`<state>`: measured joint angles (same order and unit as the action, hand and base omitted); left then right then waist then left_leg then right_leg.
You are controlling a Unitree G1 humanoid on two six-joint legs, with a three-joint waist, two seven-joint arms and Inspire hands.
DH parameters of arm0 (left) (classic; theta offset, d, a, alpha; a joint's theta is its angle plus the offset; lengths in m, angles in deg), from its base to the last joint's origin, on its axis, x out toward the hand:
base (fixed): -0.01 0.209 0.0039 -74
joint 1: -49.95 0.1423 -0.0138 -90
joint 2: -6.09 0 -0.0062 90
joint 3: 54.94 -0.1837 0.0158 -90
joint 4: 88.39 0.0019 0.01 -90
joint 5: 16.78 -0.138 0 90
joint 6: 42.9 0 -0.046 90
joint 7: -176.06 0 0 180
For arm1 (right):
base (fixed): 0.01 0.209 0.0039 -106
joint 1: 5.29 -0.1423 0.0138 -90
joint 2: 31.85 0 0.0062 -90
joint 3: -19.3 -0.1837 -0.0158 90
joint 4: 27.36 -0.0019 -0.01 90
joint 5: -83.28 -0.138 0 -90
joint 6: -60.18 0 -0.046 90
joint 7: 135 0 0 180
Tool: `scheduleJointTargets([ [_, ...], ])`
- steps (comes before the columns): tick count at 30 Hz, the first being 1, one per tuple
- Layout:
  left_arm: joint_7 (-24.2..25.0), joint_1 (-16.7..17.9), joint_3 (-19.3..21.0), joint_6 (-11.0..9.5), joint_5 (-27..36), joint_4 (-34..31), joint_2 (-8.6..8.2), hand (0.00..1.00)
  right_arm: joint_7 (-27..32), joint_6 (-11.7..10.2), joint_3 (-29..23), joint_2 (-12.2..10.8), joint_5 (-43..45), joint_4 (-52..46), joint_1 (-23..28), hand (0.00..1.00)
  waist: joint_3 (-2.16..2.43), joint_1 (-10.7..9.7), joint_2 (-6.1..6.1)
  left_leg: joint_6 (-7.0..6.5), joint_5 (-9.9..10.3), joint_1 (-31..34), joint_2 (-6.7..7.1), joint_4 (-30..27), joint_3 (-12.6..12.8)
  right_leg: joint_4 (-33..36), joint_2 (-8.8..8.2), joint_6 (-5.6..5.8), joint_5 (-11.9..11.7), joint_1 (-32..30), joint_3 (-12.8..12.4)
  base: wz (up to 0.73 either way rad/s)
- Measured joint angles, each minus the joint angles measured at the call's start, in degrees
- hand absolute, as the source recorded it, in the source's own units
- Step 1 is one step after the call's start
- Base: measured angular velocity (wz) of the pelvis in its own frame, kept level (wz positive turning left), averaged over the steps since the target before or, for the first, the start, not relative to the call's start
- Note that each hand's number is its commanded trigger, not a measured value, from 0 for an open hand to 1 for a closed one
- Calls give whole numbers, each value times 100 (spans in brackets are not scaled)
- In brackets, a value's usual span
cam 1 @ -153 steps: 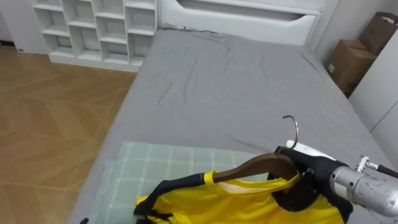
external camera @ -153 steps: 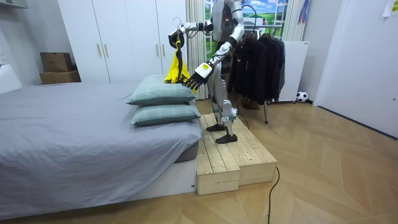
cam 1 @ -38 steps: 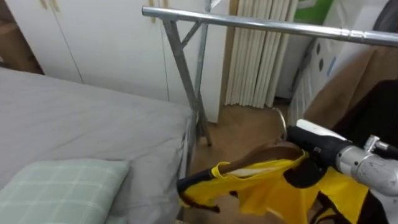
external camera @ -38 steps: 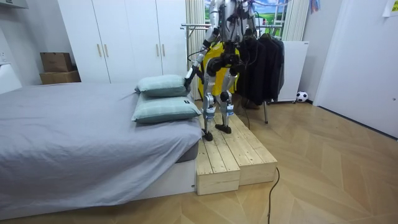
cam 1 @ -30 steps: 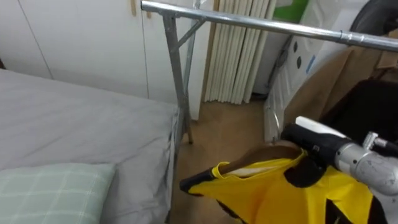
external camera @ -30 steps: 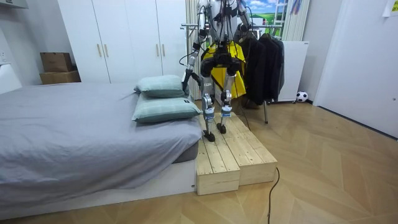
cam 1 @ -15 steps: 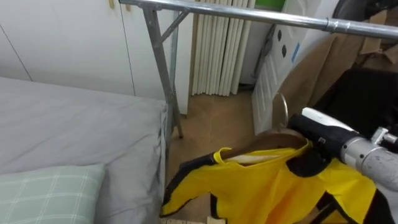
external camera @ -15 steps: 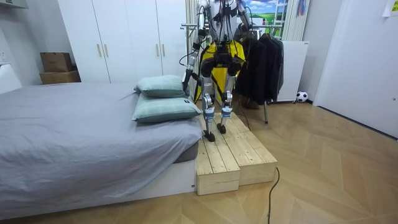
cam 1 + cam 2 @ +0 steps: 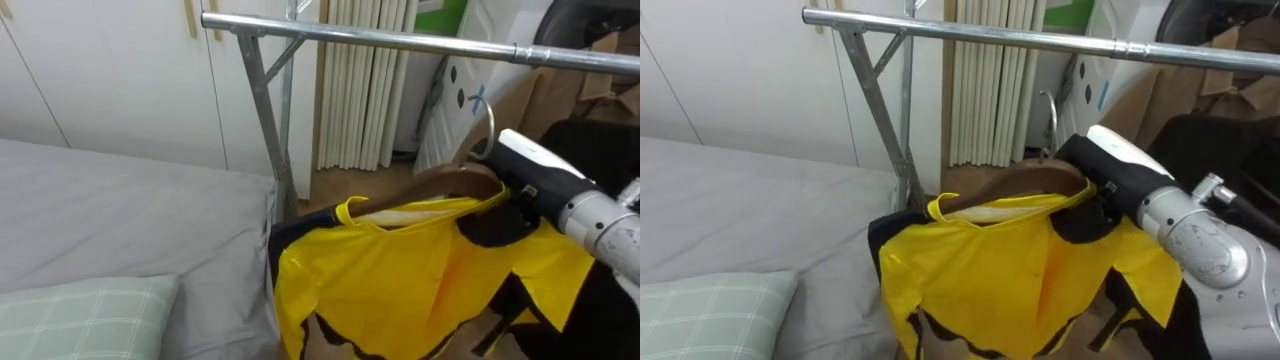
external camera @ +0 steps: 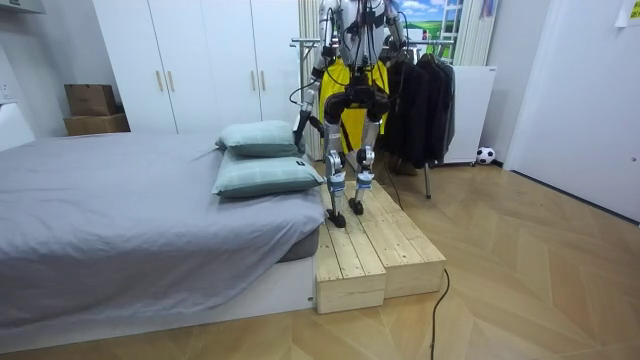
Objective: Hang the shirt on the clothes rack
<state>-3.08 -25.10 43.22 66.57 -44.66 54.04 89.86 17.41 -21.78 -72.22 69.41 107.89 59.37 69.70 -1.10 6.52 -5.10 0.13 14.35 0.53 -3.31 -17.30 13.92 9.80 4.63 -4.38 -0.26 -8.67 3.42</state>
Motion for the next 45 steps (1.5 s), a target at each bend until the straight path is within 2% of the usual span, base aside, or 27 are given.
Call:
scheduleJointTargets([
  [5,0,20,5,-9,6,-6,4,0,131,2,0,1,-75,12,-9,100,7,15,-15,4,-3,-7,-2,8,-19,17,2,8,32,5,9,0],
  [8,0,179,12,-172,5,-43,18,0,146,4,-2,26,-558,58,-25,100,11,9,-43,-2,1,-55,-8,14,-37,26,2,8,63,39,20,1],
  [12,-18,251,58,-227,-8,-58,52,0,258,2,-2,31,-1319,400,-121,100,6,2,-113,-1,1,-222,2,111,-160,40,-24,11,152,216,137,16],
  [16,-29,264,61,-270,-63,-67,67,0,311,-1,-1,29,-1718,742,-333,100,-1,25,-140,0,6,-234,-5,121,-225,88,-49,7,213,250,226,14],
  [19,-38,372,71,-410,-63,-138,79,0,313,-4,-1,37,-1973,781,-359,100,-1,85,-140,13,15,-280,11,152,-311,85,-51,-43,240,275,267,8],
  [20,-40,423,75,-451,-76,-191,79,0,312,-76,3,74,-2115,970,-407,100,-1,113,-140,18,18,-303,12,161,-330,87,-51,-126,217,303,297,13],
  [21,-42,443,79,-479,-99,-198,83,0,316,-99,2,121,-2269,1224,-453,100,-1,134,-136,25,22,-343,13,163,-366,88,-51,-154,215,364,340,17],
  [28,-58,489,187,-693,-101,-200,131,0,357,-114,3,315,-2465,1765,-592,100,-1,167,-136,66,30,-326,12,173,-545,110,-53,-214,289,399,495,12],
  [33,-58,550,181,-820,-101,-199,218,0,367,-184,42,353,-2466,2079,-768,100,-3,184,-143,118,27,-394,11,172,-622,308,-68,-264,485,385,548,6],
  [40,-58,643,228,-1011,-104,-199,273,0,501,-335,51,359,-2632,2564,-1188,100,0,220,-156,179,-9,-412,7,191,-695,299,-53,-245,543,420,563,1],
  [42,-62,698,275,-1081,-104,-199,280,0,503,-373,52,363,-2968,2747,-1193,100,4,212,-175,180,-8,-421,15,191,-815,273,-52,-245,549,471,602,8],
  [45,-70,712,273,-1115,-104,-199,295,0,506,-380,57,363,-3416,3224,-1196,100,8,238,-228,181,-9,-417,16,193,-842,273,-58,-246,549,484,628,5],
])
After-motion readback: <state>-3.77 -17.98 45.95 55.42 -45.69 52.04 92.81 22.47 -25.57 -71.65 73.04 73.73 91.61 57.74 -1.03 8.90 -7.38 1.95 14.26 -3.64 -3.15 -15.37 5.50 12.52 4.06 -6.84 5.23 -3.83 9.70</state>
